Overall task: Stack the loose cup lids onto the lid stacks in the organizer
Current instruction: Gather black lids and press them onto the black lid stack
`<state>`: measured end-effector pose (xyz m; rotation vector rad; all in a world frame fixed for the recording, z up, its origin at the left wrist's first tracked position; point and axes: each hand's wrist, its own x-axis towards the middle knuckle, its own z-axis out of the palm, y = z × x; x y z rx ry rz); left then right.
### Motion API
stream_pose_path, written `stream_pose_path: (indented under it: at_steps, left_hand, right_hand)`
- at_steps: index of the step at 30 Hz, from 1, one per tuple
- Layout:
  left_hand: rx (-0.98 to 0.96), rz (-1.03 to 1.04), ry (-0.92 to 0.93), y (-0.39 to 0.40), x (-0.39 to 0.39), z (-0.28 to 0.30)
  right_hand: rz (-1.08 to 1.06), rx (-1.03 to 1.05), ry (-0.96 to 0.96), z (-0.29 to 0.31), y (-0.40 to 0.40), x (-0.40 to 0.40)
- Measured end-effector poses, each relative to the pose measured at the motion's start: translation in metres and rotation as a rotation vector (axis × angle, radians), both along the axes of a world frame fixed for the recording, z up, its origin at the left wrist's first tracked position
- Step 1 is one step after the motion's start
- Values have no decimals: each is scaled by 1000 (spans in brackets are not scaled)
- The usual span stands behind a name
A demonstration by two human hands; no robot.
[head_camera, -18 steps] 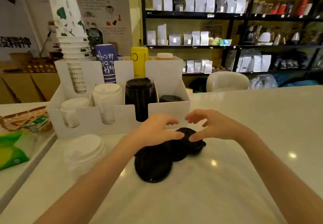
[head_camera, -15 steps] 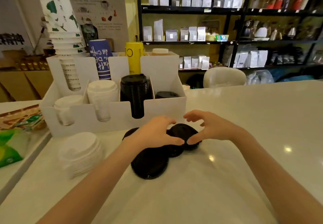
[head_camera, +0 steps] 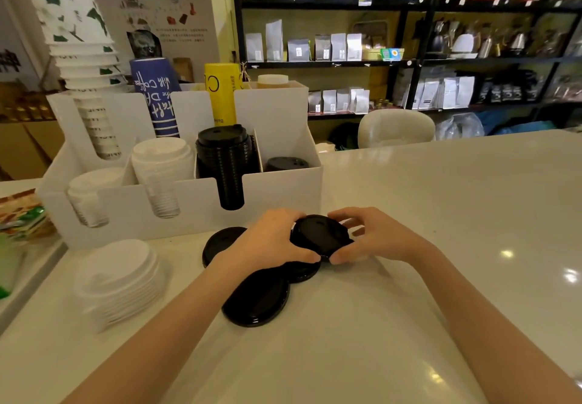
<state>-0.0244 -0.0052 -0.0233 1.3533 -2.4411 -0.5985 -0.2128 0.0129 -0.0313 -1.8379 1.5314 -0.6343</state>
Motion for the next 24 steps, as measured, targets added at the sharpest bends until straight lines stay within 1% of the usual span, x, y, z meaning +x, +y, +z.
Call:
stream_pose_path:
  at_steps: [4, 8, 13, 18, 24]
  left_hand:
    - [-11, 4, 140, 2, 5, 17]
    - [-43, -1, 317, 7, 17, 44]
    - [-136, 111, 476, 0, 40, 71]
    - [-224, 204, 666, -18, 60, 91]
    - [-348, 321, 707, -54, 80, 93]
  right_hand:
    - [-19, -40, -50, 14, 5, 4]
    - [-31, -130, -155, 39, 7, 11]
    - [23, -264, -280, 74, -8, 29]
    - [65, -424, -410, 98, -40, 55]
    - [102, -458, -398, 99, -90, 85]
